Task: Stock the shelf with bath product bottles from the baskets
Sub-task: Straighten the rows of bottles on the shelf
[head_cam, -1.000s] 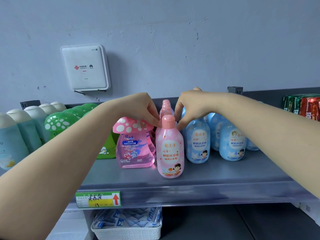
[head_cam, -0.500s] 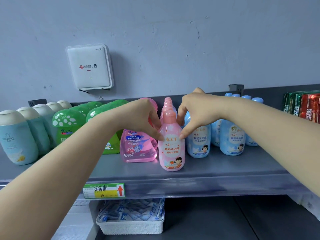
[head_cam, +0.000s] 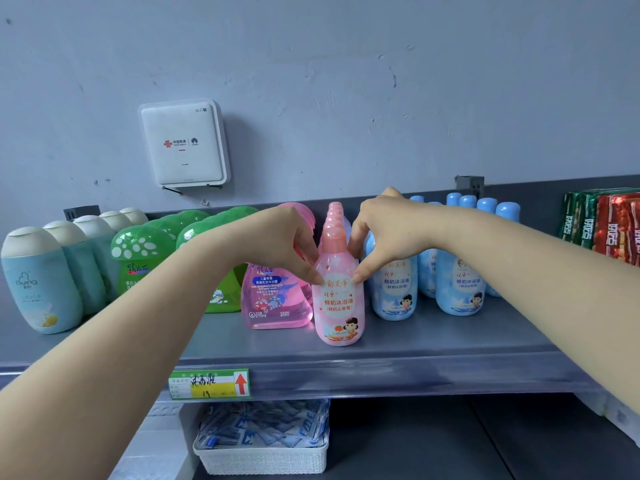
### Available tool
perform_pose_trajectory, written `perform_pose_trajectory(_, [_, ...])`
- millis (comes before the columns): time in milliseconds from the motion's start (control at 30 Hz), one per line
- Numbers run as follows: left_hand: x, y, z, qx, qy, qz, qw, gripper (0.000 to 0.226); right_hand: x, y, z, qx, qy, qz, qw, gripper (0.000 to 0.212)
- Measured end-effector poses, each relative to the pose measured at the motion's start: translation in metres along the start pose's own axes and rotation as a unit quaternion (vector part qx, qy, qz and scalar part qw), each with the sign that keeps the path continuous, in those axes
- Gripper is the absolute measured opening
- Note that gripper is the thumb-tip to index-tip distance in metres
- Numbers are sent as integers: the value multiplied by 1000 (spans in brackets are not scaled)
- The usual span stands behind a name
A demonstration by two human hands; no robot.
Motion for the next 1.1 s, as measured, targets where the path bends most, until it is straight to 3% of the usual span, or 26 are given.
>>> perform_pose_trajectory(233, [-6, -2, 3, -7, 17, 29, 999, 15, -7, -4, 3, 3, 16, -28, 999, 41])
perform_pose_trajectory(433, [-38, -15, 18, -48, 125, 58, 989, 16, -44, 4, 19, 14, 97, -84, 992, 25])
perform_pose_trajectory(600, [-57, 1, 24, -34, 231, 51, 971, 7, -62, 19, 33, 29, 144, -83, 986, 18])
perform_pose_trajectory(733, [-48, 28, 13, -7, 269, 5, 963, 5, -64, 32, 42, 52, 151, -60, 985, 20])
perform_pose_trajectory(900, [-39, 54, -5, 13, 261, -13, 965, 20, -56, 55, 50, 77, 157, -54, 983, 20])
perform_pose_trajectory(1100, [-29, 60, -26, -41, 191, -51, 979, 17, -42, 65, 49, 67, 116, -10, 991, 28])
Point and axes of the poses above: each hand's wrist, its own z-axis away from the middle knuckle, its own x-axis out of the palm, y = z × x, the point moved 7 cm from there along -z, towards the middle knuckle, and after that the axes turned 12 degrees about -z, right-handed, at the moved point
